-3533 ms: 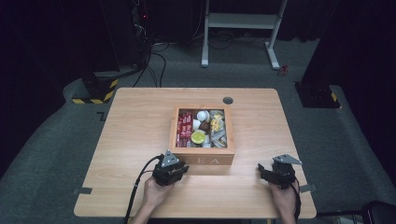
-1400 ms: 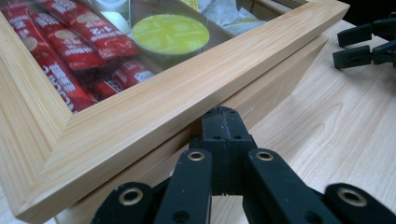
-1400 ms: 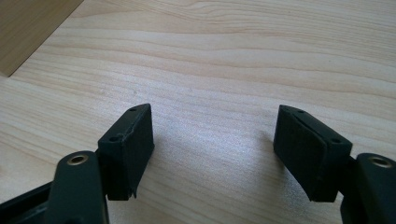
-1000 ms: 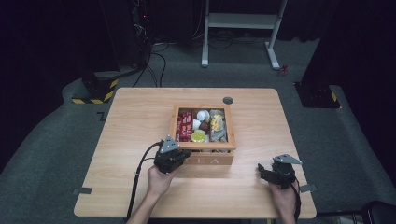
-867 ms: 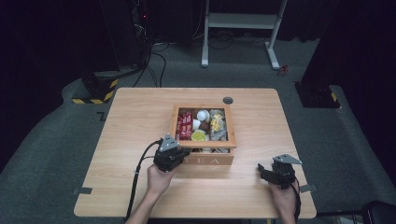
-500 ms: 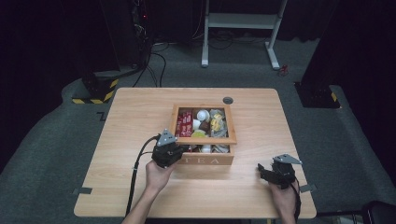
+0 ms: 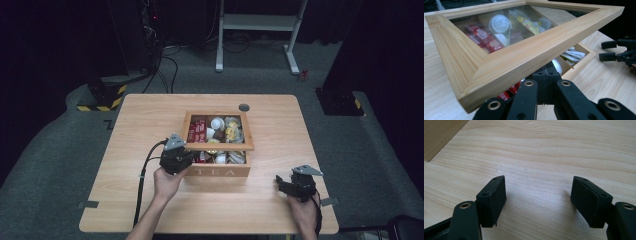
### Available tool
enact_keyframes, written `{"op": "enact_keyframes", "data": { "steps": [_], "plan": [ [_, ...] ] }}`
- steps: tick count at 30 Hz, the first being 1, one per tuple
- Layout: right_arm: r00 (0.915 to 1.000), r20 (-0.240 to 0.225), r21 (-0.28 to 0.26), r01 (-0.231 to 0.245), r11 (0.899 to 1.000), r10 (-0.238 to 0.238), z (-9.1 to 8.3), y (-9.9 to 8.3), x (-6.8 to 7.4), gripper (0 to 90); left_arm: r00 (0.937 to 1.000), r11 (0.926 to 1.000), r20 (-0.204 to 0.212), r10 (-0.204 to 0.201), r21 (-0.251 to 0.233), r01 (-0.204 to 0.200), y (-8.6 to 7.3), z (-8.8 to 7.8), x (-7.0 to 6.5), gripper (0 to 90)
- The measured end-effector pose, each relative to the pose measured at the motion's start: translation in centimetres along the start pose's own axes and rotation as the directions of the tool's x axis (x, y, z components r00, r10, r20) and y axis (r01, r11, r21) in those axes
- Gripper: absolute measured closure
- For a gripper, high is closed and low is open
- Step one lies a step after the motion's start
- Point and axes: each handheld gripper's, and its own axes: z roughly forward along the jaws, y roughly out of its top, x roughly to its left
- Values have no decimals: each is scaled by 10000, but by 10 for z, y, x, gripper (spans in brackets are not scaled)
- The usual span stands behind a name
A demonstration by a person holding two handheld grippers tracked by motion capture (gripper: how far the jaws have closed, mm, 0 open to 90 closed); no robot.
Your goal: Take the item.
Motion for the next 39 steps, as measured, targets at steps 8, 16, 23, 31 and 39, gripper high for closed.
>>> {"op": "enact_keyframes", "data": {
  "steps": [8, 16, 23, 31, 39],
  "plan": [
    [10000, -70, 26, 69, 10000, -69, 2, 1, 0, 271, 10000, 9999, 55, -83, -129, 84, 13, -3, 3, 900],
    [9992, -317, 167, 233, 9996, -228, 2, 4, -1, 268, 9997, 9997, 205, -147, -209, 151, 22, -5, 7, 900],
    [9855, -1691, -813, 14, 9967, -152, -9, 9, 5, 394, 9997, 9998, 233, -53, -203, 57, 31, -8, 9, 900],
    [9622, -2612, -1740, 314, 9842, -769, -20, 27, 26, 392, 9997, 9998, 259, 40, -194, -35, 42, -10, 12, 900],
    [9457, -3017, -2324, 499, 9713, -1207, -23, 45, 48, 391, 9986, 9994, 518, -103, -314, 119, 47, -11, 17, 900]
  ]
}}
